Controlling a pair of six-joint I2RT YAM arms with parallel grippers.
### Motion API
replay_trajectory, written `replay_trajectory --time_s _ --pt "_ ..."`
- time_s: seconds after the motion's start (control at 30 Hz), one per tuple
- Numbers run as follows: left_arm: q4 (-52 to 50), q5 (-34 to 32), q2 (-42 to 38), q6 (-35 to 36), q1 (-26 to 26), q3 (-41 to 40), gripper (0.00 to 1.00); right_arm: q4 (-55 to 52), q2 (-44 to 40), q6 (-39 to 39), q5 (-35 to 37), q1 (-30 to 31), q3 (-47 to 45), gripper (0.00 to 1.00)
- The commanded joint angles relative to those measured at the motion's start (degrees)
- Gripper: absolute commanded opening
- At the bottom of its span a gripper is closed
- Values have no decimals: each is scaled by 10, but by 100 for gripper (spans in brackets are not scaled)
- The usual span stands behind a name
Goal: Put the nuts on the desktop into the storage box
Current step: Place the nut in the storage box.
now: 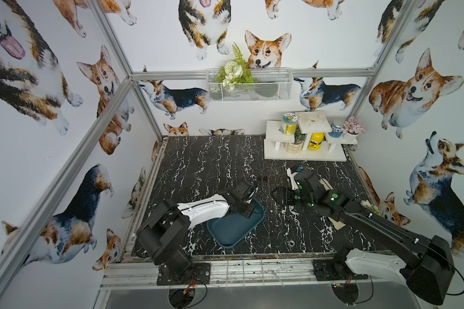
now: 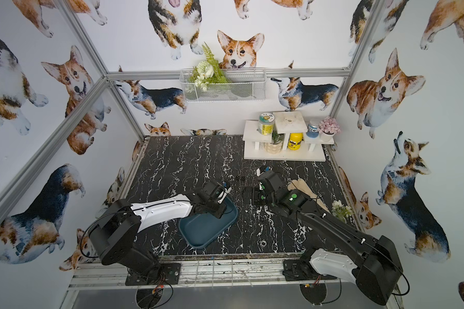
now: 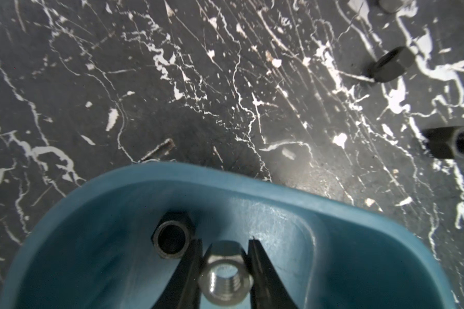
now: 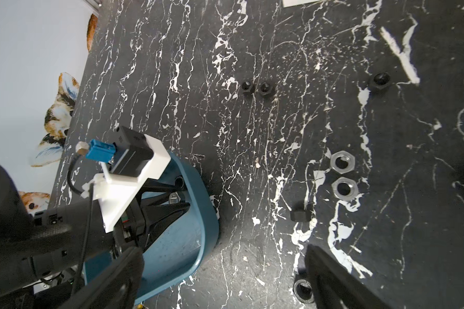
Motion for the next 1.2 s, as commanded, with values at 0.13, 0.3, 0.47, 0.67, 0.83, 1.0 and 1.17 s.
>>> replay_trajectory --time_s 0.13,0.3,0.47,0.67,0.83,1.0,1.17 --pt "3 -3 12 -10 0 8 21 -10 0 8 17 1 4 100" --pt "6 -4 13 -13 0 9 24 -11 -1 3 16 1 4 100" --pt "2 -6 16 -13 0 17 33 -10 -2 2 18 1 1 100" --pt "-5 -14 9 -23 1 25 41 -14 0 1 28 1 -3 100" --pt "-11 -13 -1 -22 1 26 43 -16 22 4 27 1 -8 100" --pt "-29 -12 -11 -22 0 35 45 -11 27 5 27 1 -18 100" --pt "-48 -26 -60 -18 1 44 48 -12 42 10 33 0 -26 100"
